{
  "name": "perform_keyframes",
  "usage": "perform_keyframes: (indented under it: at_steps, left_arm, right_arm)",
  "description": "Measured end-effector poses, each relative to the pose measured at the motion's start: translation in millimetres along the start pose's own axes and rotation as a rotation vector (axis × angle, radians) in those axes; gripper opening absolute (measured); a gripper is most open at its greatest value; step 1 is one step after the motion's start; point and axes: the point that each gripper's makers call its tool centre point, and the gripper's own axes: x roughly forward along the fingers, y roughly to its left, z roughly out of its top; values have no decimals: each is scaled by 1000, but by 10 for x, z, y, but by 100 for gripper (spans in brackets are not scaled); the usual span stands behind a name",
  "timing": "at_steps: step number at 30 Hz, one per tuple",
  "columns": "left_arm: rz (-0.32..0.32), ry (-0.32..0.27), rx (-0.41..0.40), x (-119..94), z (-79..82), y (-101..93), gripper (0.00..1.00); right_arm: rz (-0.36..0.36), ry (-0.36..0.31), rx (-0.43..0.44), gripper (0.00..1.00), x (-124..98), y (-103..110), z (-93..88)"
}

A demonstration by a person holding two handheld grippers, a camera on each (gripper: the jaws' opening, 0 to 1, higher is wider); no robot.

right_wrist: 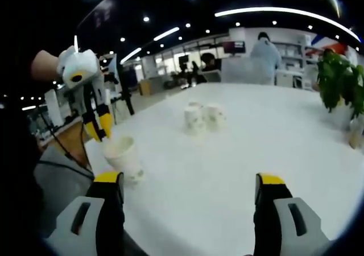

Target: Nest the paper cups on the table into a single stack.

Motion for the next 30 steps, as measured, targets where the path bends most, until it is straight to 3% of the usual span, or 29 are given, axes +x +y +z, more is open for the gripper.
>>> perform_keyframes:
  at_steps: [5,10,15,23,30]
  left_arm:
    - [55,-70,-90,-71,4,44,12]
    - [93,-104,-164,-123,-61,80,16]
    - [173,-184,-248,-228,-56,210,20]
    - [316,-300,-407,-372,-127,473,35]
    - [387,-364,-521,-462,-245,598,46]
  right_arm:
    - [4,4,-7,94,-3,15,25]
    - [8,11,-13,94,9,16,39]
    - [11,13,-21,94,17,17,60]
    - [6,8,-20,94,10,-1,92]
    - [3,8,-23,94,19,-5,115]
